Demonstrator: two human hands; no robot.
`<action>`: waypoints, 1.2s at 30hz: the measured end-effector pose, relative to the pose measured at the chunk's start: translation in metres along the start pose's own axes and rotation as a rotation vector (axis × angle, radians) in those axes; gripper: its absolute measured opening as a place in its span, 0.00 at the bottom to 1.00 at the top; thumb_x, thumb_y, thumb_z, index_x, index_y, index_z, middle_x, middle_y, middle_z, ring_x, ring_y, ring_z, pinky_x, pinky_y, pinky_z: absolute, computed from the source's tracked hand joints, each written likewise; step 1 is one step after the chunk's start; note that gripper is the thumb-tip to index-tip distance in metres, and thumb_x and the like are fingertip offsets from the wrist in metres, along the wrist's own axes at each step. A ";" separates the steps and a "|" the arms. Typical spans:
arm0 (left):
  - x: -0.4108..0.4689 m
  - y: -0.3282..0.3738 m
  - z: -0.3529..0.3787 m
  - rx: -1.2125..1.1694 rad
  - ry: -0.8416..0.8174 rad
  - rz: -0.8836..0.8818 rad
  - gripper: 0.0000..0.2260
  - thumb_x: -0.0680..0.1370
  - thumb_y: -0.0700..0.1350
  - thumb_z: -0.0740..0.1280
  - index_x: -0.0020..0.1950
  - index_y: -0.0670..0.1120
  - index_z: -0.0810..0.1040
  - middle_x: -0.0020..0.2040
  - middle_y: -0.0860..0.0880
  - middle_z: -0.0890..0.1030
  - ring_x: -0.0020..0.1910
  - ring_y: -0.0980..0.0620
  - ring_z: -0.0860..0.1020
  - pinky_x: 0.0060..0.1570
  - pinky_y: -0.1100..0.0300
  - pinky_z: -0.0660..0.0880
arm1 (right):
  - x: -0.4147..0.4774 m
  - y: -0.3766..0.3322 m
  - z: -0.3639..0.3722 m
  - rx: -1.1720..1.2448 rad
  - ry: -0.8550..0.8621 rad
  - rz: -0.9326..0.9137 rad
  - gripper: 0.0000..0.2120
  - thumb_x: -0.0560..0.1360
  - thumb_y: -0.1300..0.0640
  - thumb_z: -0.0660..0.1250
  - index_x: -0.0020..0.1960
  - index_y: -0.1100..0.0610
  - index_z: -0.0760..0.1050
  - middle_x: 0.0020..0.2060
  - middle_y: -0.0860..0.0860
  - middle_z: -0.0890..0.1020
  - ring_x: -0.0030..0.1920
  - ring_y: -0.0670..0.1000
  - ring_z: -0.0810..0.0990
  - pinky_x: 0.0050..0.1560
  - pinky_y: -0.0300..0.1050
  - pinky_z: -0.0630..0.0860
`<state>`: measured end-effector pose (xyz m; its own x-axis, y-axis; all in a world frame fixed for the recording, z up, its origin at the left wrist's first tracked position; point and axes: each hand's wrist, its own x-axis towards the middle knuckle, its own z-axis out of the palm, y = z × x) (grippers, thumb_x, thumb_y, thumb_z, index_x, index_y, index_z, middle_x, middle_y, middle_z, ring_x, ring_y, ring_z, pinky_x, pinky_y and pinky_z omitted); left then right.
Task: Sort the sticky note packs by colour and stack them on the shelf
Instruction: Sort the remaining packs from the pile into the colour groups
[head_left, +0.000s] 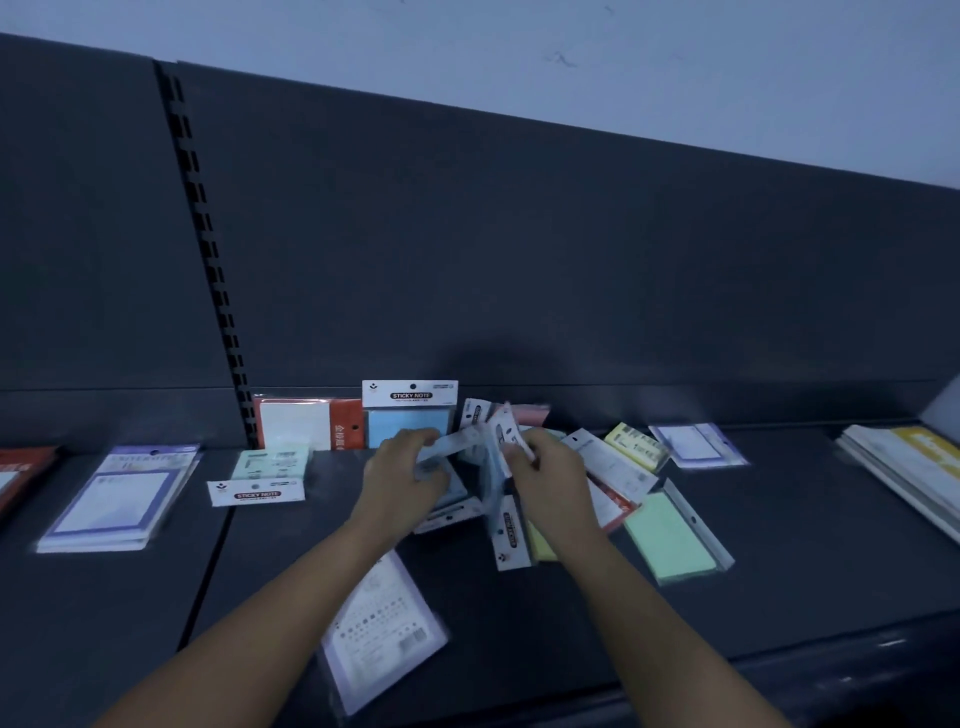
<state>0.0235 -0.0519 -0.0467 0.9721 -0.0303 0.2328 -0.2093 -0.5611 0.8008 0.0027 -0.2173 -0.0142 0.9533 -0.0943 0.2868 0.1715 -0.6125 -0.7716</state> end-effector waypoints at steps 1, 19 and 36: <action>0.000 0.005 0.003 0.013 0.001 0.011 0.21 0.74 0.47 0.68 0.66 0.46 0.72 0.60 0.54 0.72 0.63 0.54 0.68 0.62 0.59 0.62 | 0.001 0.001 -0.005 0.128 0.018 0.054 0.10 0.78 0.58 0.62 0.38 0.56 0.72 0.32 0.48 0.76 0.34 0.45 0.74 0.34 0.31 0.70; -0.027 -0.001 -0.032 -0.622 0.168 -0.438 0.04 0.78 0.40 0.65 0.51 0.42 0.75 0.48 0.43 0.83 0.45 0.45 0.82 0.43 0.53 0.79 | 0.048 0.005 0.031 0.432 -0.074 0.255 0.06 0.76 0.60 0.63 0.52 0.55 0.74 0.43 0.47 0.77 0.43 0.47 0.75 0.35 0.30 0.70; -0.026 -0.033 -0.066 -0.583 0.295 -0.527 0.03 0.78 0.41 0.65 0.49 0.43 0.77 0.46 0.47 0.84 0.44 0.47 0.82 0.45 0.53 0.79 | 0.079 0.003 0.094 0.112 -0.094 0.170 0.05 0.74 0.64 0.65 0.43 0.66 0.77 0.42 0.61 0.81 0.42 0.54 0.76 0.38 0.40 0.64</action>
<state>-0.0015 0.0224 -0.0425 0.9073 0.3791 -0.1820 0.1645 0.0784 0.9833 0.1016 -0.1524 -0.0474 0.9889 -0.1121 0.0976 0.0283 -0.5026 -0.8641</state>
